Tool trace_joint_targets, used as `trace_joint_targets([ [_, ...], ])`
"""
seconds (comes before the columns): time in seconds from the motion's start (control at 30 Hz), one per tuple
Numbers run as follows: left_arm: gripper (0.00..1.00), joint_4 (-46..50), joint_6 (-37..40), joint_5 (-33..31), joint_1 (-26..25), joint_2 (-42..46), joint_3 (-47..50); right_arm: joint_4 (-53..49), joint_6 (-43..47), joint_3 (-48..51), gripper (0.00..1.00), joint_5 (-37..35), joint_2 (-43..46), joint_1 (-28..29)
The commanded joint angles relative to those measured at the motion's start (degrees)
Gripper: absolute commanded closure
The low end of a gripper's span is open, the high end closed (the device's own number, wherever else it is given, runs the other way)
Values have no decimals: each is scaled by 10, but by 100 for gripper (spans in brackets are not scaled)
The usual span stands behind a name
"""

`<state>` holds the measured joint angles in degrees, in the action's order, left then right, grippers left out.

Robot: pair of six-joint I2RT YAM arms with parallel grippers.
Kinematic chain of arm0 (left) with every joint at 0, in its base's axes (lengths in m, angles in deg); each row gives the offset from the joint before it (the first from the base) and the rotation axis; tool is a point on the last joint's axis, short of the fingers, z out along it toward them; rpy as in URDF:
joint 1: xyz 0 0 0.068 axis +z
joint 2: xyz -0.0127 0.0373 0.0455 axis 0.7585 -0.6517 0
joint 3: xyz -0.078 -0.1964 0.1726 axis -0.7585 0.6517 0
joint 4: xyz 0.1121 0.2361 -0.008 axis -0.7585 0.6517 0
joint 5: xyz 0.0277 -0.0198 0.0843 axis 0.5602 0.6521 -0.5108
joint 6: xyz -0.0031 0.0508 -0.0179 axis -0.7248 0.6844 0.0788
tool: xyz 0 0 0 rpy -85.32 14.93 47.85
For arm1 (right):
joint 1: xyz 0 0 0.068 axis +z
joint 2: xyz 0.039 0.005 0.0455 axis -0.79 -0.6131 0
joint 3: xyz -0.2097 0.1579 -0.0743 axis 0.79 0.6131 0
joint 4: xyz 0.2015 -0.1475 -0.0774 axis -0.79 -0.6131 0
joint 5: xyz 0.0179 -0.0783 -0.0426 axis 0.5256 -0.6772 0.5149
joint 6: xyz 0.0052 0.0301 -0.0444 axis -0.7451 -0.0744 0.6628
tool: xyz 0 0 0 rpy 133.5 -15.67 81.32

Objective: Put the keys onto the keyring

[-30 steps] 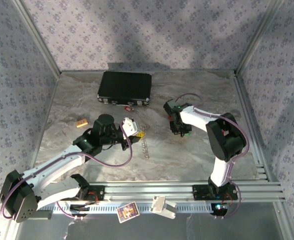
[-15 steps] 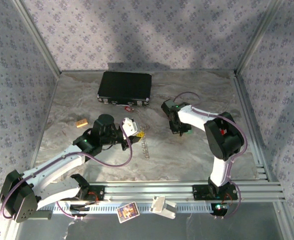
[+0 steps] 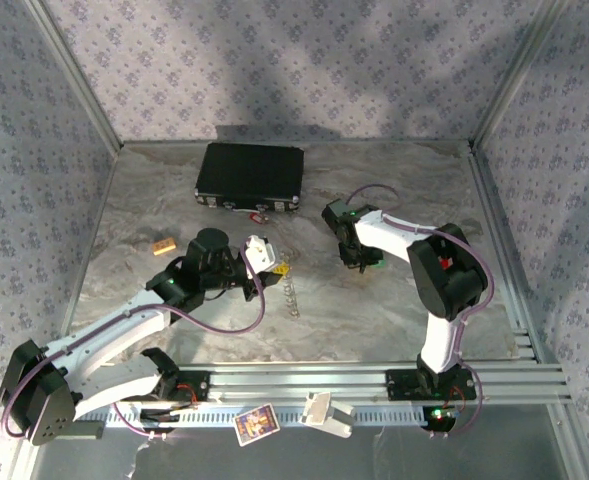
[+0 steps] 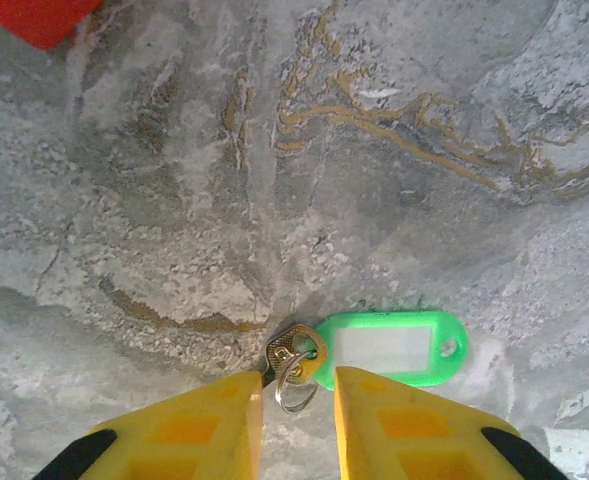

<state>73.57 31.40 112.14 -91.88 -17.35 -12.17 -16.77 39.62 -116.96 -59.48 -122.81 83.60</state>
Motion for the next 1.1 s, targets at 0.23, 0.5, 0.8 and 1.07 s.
trace_joint_targets([
  [0.23, 100, -9, 8, 13, -3, 8, -1, -19, -6, -7, 79, -14, -15, -4],
  [0.5, 100, -10, 10, 13, -3, 8, -1, -37, -3, -16, 86, -54, -16, 2],
  [0.8, 100, -9, 10, 12, -3, 8, -1, -41, 1, -15, 96, -59, -15, 2],
  [1.07, 100, -9, 11, 10, -3, 8, 0, -25, 11, -8, 100, -13, 15, 6],
])
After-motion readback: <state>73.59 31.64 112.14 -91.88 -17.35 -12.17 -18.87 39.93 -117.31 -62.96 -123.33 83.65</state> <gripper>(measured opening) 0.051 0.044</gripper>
